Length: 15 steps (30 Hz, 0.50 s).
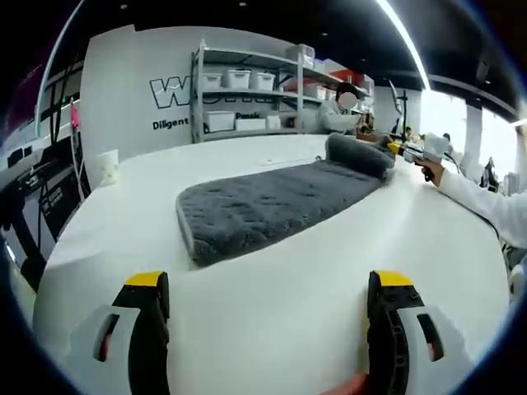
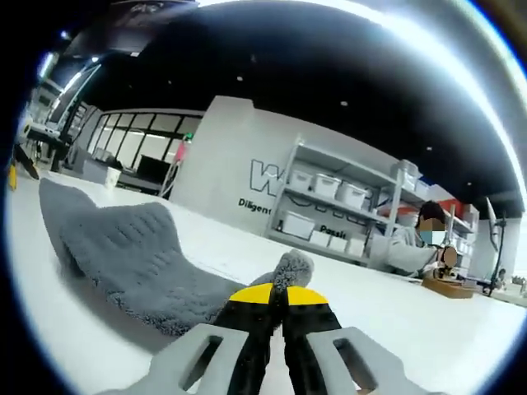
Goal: Open the folded towel by lifting each exposed corner and separating the folded layers until the towel lies flat within the target outline without major curled edges
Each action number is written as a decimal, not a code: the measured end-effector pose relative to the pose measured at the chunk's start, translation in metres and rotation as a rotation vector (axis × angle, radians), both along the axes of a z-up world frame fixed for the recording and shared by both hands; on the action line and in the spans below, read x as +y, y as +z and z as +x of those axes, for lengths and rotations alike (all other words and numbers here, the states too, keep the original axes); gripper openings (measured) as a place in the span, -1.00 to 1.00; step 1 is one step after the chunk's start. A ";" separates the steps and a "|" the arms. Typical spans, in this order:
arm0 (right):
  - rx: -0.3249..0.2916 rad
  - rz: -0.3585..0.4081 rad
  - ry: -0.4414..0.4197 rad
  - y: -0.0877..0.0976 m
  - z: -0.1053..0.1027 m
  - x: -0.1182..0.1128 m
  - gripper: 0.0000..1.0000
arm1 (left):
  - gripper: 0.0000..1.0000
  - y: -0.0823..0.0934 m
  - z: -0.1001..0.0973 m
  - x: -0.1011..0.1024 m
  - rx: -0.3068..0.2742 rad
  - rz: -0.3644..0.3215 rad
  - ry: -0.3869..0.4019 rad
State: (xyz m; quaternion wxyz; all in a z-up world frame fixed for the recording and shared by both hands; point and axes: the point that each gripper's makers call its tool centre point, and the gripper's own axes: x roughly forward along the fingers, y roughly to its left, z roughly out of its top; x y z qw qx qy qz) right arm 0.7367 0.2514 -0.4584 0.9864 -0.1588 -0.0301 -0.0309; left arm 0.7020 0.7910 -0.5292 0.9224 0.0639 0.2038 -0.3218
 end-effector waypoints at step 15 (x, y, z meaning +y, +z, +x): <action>0.001 -0.014 -0.033 0.001 -0.005 -0.036 -1.00 | 0.98 0.000 0.002 0.003 0.002 0.004 0.008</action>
